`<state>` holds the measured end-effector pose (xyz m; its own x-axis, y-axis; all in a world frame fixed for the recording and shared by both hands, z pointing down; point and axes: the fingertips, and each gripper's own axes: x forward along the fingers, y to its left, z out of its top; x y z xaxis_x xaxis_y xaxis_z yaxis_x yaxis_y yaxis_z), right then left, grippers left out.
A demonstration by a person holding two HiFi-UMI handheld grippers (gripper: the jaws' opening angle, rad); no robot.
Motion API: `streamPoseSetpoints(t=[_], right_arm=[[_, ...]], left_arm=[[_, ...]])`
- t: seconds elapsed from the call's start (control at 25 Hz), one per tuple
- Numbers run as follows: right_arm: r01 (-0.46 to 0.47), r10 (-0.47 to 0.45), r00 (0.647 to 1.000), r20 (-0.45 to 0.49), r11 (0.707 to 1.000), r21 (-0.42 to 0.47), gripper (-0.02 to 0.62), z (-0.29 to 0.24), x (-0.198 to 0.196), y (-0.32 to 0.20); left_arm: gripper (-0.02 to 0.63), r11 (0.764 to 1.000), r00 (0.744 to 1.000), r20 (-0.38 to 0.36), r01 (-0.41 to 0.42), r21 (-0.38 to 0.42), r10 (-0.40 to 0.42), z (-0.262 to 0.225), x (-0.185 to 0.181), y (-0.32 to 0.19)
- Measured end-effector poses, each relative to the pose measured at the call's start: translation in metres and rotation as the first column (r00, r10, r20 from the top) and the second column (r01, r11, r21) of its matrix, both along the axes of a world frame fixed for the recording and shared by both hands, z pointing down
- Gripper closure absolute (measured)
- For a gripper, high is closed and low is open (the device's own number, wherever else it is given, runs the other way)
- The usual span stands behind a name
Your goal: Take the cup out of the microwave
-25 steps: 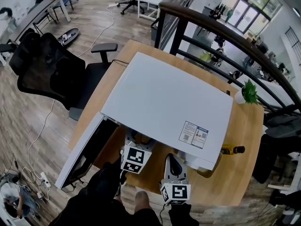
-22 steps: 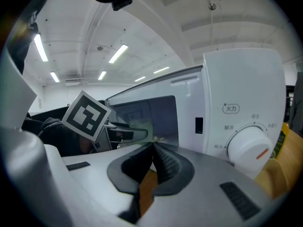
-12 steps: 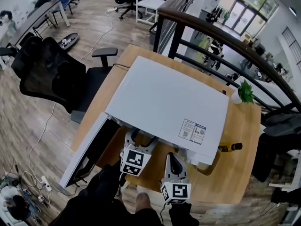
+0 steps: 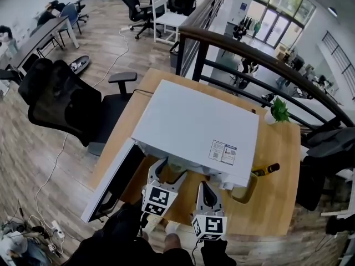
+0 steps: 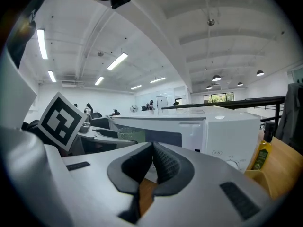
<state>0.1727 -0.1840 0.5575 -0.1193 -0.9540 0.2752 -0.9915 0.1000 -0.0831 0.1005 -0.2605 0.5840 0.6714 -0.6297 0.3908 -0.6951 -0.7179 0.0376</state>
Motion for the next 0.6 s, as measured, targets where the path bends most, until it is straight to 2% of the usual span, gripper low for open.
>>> streamPoseSetpoints(t=[0.28,0.6], right_arm=[[-0.047,0.048,0.999,-0.018,0.998,0.041,0.580,-0.032,-0.007,0.019],[-0.116,0.120,0.992,-0.037,0.989,0.092,0.580,-0.064,-0.014,0.046]], left_arm=[[0.290,0.999,0.999,-0.003,-0.041,-0.007,0.041,-0.022,-0.014,0.032],[0.290,0.992,0.993,-0.027,-0.110,0.057,0.112,-0.067,-0.023,0.058]])
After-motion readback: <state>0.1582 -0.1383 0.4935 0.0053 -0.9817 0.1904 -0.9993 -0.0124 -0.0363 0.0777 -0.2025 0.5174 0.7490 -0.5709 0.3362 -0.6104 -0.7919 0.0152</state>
